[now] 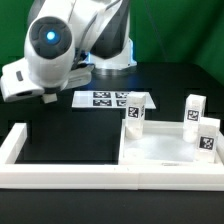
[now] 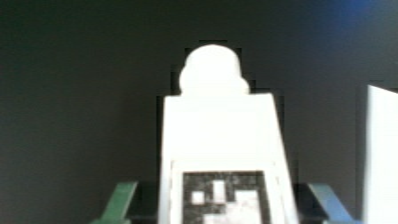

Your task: Assemble square table

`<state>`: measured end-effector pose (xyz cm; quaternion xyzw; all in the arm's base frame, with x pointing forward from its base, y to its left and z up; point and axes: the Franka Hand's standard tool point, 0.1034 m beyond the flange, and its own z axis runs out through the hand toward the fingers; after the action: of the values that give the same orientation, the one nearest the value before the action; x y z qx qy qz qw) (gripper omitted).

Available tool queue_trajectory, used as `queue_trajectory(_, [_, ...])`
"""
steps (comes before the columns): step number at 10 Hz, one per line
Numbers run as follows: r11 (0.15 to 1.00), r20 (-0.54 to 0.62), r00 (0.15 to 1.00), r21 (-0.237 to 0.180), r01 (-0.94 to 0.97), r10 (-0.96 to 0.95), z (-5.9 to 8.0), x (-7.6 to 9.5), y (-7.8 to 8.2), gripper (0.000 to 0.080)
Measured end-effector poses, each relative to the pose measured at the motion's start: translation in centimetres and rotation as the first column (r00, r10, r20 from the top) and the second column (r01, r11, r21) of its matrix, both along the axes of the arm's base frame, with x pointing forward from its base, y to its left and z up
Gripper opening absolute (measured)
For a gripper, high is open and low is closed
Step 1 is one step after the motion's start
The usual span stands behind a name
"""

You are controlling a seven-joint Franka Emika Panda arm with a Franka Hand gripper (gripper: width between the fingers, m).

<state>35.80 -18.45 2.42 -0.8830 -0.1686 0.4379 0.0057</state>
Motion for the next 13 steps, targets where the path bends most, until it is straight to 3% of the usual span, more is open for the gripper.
queue_trajectory(1, [1.000,0.002,1.000,-0.013,-0.005,0.005,2.4,3.0,1.7,0.0269])
queue_trajectory(2, [1.000,0.012,1.000,-0.007,-0.022,0.022,4.2,4.5,2.4,0.0269])
queue_trajectory(3, [0.999,0.027,0.999,0.014,-0.047,0.047,5.2,4.9,2.3,0.0269])
queue_trajectory(5, [0.998,0.148,0.989,0.040,-0.038,0.031,4.4,5.2,2.0,0.0269])
queue_trajectory(6, [0.998,0.191,0.981,0.050,-0.030,0.020,4.7,5.7,2.2,0.0271])
queue_trajectory(7, [0.997,0.254,0.967,0.074,-0.014,-0.005,5.6,7.9,3.5,0.0271])
queue_trajectory(8, [0.994,0.324,0.946,0.107,-0.006,-0.029,7.0,11.1,5.4,0.0271])
queue_trajectory(9, [0.991,0.402,0.914,0.137,0.000,-0.056,8.6,13.9,6.6,0.0271])
queue_trajectory(10, [0.987,0.472,0.880,0.159,-0.027,-0.052,11.0,16.2,6.7,0.0271])
queue_trajectory(11, [0.984,0.535,0.844,0.160,-0.074,-0.023,12.6,17.4,6.3,0.0271])
queue_trajectory(13, [0.982,0.629,0.776,0.175,-0.076,-0.052,12.0,17.5,5.7,0.0271])
